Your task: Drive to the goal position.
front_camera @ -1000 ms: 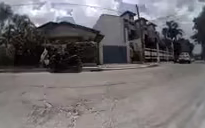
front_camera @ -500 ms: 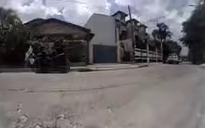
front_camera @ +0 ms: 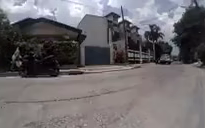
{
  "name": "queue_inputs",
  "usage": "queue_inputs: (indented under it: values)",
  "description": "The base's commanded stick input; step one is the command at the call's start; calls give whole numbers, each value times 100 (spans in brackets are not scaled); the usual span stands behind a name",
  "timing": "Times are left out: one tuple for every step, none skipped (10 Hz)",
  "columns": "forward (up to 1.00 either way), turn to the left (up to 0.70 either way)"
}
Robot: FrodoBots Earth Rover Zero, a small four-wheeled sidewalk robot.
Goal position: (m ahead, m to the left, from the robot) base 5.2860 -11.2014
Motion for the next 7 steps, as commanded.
queue_inputs:
  values:
    - [66, -33]
    - [66, -33]
    - [66, -33]
    - [66, -33]
    - [66, -33]
    - [66, -33]
    - [66, -33]
